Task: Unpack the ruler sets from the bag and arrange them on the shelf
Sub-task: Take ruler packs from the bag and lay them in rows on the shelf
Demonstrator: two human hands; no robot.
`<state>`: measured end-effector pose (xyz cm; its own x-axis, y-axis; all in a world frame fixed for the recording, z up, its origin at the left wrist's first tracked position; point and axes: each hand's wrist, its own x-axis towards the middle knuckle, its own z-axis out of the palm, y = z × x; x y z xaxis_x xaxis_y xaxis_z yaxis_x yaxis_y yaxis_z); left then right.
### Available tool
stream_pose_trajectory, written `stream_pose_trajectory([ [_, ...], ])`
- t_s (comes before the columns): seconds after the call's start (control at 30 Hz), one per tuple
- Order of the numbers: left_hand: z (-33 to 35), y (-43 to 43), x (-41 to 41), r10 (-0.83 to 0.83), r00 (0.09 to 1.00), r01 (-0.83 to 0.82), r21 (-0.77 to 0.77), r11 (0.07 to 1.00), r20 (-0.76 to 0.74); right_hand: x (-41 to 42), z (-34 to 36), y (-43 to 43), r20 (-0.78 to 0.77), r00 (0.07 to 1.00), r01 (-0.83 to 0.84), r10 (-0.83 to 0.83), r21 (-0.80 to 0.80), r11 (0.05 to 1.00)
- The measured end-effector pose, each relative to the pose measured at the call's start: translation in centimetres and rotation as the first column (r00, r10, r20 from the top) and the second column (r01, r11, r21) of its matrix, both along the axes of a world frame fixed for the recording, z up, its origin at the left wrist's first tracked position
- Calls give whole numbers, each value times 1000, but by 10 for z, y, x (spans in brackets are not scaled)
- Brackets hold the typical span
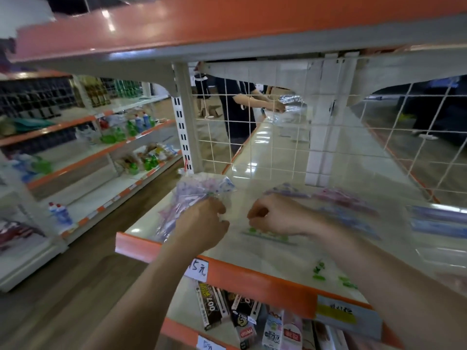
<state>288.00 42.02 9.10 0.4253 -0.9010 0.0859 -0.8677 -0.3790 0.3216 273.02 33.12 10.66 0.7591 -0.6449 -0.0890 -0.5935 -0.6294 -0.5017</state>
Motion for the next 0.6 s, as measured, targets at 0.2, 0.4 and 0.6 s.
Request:
stream_pose_trajectory([
  [0.2,-8,19,27,93,996,-93,14,996,-5,44,-11,-6,189,977,61,-96,184,981],
  [0.4,-8,31,44,134,990,-134,-3,991,-37,72,-24,-7,183,975,93,-126,179,980],
  [0.6,-11,28,46,152,988,-153,-27,988,-23,84,-31,-9,196,960,133,-199,306,943],
])
